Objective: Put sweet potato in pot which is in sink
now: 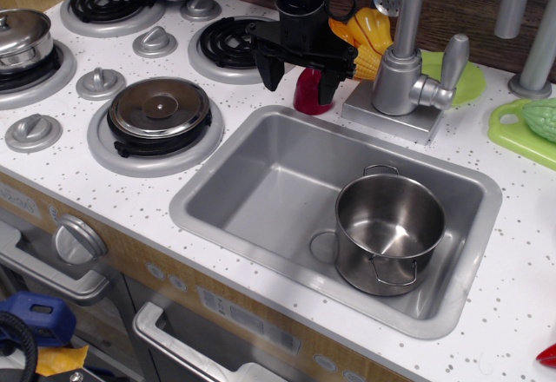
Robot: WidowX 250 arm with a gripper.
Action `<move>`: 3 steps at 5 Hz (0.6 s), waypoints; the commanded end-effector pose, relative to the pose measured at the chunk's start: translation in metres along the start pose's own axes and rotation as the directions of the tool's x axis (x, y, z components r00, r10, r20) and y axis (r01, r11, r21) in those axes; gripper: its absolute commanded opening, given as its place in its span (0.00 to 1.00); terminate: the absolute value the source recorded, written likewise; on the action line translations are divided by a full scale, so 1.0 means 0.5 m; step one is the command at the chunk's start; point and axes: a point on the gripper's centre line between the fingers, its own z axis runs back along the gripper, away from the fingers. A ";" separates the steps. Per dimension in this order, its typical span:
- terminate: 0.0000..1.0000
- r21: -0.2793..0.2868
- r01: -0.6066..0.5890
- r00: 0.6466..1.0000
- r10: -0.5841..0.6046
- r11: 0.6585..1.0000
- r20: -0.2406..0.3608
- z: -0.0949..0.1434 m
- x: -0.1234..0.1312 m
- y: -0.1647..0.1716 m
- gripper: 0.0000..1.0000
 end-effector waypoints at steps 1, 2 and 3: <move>0.00 0.000 0.000 1.000 0.000 1.000 0.000 0.000 0.000 0.000 1.00; 0.00 -0.006 0.041 0.999 -0.041 0.999 0.010 -0.016 0.021 0.013 1.00; 0.00 -0.013 0.056 0.998 -0.056 0.998 0.022 -0.025 0.032 0.018 1.00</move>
